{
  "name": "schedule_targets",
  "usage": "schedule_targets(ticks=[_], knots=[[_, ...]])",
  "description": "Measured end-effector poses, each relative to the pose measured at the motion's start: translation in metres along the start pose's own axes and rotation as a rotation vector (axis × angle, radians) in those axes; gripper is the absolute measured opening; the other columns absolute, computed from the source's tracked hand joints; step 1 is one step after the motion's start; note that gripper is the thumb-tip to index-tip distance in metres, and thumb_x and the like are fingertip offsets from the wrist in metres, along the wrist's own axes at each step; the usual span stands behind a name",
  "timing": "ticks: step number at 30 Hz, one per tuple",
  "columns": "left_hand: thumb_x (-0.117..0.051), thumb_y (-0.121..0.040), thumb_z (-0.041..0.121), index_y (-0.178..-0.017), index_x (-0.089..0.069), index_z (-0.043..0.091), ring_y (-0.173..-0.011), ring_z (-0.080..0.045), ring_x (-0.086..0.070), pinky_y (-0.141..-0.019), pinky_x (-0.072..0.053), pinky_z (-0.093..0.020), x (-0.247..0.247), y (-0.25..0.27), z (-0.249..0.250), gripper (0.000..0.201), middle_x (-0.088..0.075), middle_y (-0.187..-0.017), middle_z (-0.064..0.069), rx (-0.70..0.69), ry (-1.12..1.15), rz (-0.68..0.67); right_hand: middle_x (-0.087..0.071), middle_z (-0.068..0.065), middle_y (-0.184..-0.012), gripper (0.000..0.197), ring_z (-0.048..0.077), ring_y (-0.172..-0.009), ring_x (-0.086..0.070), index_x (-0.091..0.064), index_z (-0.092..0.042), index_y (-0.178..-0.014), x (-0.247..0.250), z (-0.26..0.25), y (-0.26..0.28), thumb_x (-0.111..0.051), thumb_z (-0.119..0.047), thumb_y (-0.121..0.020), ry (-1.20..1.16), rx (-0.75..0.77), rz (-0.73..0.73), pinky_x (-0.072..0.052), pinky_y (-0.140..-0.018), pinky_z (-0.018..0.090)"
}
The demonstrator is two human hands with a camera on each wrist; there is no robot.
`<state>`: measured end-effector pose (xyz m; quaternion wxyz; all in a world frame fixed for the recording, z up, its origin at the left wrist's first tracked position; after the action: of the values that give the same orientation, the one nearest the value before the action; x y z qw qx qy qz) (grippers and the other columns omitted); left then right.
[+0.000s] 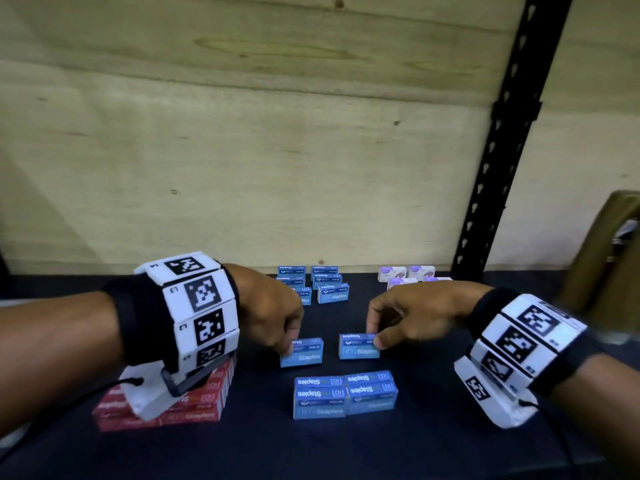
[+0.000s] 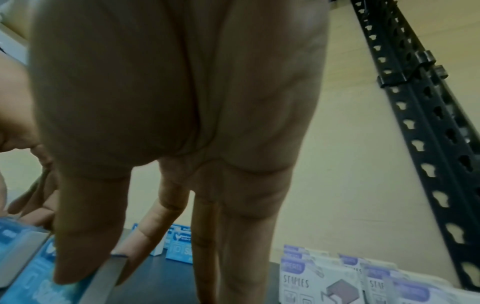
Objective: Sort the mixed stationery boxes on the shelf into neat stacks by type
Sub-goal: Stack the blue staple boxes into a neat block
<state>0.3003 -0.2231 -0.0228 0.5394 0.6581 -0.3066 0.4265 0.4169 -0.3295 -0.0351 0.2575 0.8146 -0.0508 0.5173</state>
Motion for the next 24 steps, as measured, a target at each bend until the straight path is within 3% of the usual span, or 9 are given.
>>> schedule_targets(ticks=[7,11,15,17,21,24], knots=[[-0.062,-0.092,0.04,-0.113,-0.062,0.025,-0.089,-0.007,-0.056,-0.077,-0.044,-0.023,-0.01,0.018,0.011,0.026,-0.062,-0.099,0.013,-0.029,0.055,-0.036,-0.073,0.001,-0.105,0.008,0.011,-0.085,-0.061,-0.067,-0.027,-0.098,-0.01,0.001,0.023,-0.07,-0.027,-0.09,-0.06,-0.023,-0.076,-0.055,-0.083,0.034],[-0.06,-0.093,0.039,-0.116,-0.06,0.026,-0.096,-0.009,-0.058,-0.086,-0.047,-0.026,-0.013,0.025,0.015,0.026,-0.062,-0.102,0.013,-0.042,0.037,-0.066,-0.07,-0.008,-0.093,0.01,0.004,-0.079,-0.058,-0.069,-0.029,-0.1,-0.012,-0.001,0.031,-0.071,-0.029,-0.09,-0.04,-0.001,-0.065,-0.049,-0.075,0.022],[-0.063,-0.092,0.031,-0.125,-0.053,0.028,-0.101,-0.009,-0.057,-0.091,-0.046,-0.026,-0.017,0.03,0.015,0.035,-0.062,-0.12,0.01,-0.061,0.048,-0.111,-0.072,-0.007,-0.096,0.014,0.005,-0.084,-0.06,-0.07,-0.027,-0.102,-0.013,-0.002,0.033,-0.072,-0.026,-0.088,-0.044,0.003,-0.076,-0.051,-0.089,0.03],[-0.063,-0.092,0.023,-0.131,-0.048,0.032,-0.102,-0.009,-0.055,-0.093,-0.045,-0.028,-0.019,0.031,0.015,0.042,-0.058,-0.127,0.009,-0.074,0.04,-0.126,-0.07,-0.008,-0.092,0.017,0.005,-0.083,-0.06,-0.071,-0.026,-0.104,-0.014,-0.003,0.032,-0.07,-0.019,-0.088,-0.053,0.0,-0.096,-0.051,-0.086,0.029],[-0.057,-0.095,0.02,-0.131,-0.046,0.039,-0.098,-0.009,-0.052,-0.084,-0.042,-0.027,-0.018,0.031,0.018,0.042,-0.057,-0.116,0.013,-0.107,0.006,-0.115,-0.066,-0.016,-0.076,0.027,0.0,-0.072,-0.057,-0.071,-0.025,-0.109,-0.012,-0.004,0.033,-0.067,-0.008,-0.087,-0.027,0.008,-0.107,-0.046,-0.074,0.021],[-0.056,-0.096,0.022,-0.129,-0.046,0.041,-0.1,-0.012,-0.054,-0.088,-0.045,-0.031,-0.017,0.03,0.02,0.039,-0.058,-0.115,0.011,-0.116,-0.002,-0.112,-0.068,-0.014,-0.084,0.027,0.001,-0.077,-0.058,-0.07,-0.026,-0.112,-0.011,-0.005,0.034,-0.068,-0.011,-0.089,0.006,0.02,-0.113,-0.049,-0.081,0.024]])
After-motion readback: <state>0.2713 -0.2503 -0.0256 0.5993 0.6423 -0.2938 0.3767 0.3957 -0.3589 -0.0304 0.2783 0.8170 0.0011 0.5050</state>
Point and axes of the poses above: each hand's wrist, its own y-axis away from the middle knuckle, its own x-axis out of the back of the hand, z = x × y, the point moved 8 cm from there along -y, towards the middle knuckle
